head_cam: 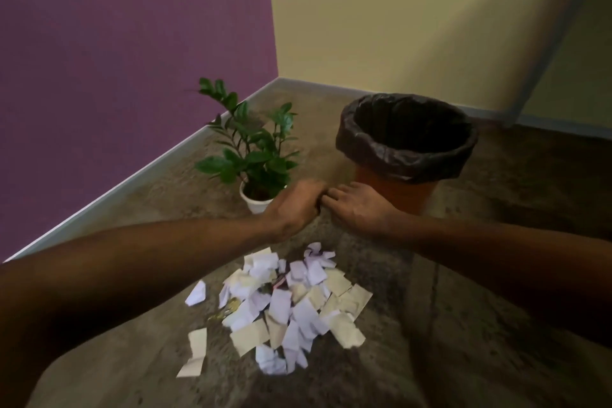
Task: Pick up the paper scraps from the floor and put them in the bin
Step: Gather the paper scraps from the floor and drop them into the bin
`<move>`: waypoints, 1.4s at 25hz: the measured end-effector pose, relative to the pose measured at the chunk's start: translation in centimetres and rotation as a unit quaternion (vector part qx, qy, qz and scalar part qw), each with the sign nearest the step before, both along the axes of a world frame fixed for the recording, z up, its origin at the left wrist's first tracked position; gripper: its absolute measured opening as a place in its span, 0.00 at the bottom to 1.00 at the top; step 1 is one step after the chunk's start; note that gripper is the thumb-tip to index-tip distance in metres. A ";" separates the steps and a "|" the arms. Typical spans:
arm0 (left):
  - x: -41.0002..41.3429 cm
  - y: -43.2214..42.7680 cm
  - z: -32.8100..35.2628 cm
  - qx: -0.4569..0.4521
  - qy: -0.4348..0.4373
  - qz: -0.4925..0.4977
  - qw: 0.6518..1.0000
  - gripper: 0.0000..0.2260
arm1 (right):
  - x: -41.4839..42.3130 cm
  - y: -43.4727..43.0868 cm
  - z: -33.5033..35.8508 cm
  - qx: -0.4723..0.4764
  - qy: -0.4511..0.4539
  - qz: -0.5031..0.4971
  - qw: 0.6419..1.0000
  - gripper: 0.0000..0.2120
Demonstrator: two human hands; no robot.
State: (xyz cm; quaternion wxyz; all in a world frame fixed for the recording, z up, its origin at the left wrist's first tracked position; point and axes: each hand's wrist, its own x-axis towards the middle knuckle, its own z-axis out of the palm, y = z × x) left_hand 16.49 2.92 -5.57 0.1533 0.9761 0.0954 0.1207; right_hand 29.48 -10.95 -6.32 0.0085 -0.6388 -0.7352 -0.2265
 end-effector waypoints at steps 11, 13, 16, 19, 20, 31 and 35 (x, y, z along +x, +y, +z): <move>-5.3 4.0 -6.9 0.050 0.464 0.041 0.883 0.51 | -4.2 3.6 -8.5 -0.365 0.225 -0.234 0.873 0.57; -5.8 5.0 -8.2 0.054 0.490 0.058 0.868 0.56 | -4.6 4.6 -9.6 -0.372 0.262 -0.277 0.846 0.62; -6.5 6.2 -9.6 0.049 0.515 0.060 0.854 0.60 | -5.0 5.8 -11.3 -0.404 0.281 -0.312 0.813 0.67; -7.1 6.9 -10.5 0.051 0.520 0.056 0.851 0.64 | -5.4 6.2 -13.4 -0.450 0.263 -0.318 0.792 0.70; -7.1 7.1 -10.8 0.053 0.516 0.054 0.854 0.64 | -5.5 6.2 -14.0 -0.454 0.251 -0.318 0.794 0.70; -6.7 6.7 -14.0 0.004 0.432 0.081 0.898 0.51 | -7.5 6.3 -15.8 -0.359 0.278 -0.291 0.842 0.51; -7.1 6.6 -14.7 -0.041 0.371 0.081 0.924 0.39 | -8.1 6.1 -16.2 -0.290 0.350 -0.257 0.853 0.43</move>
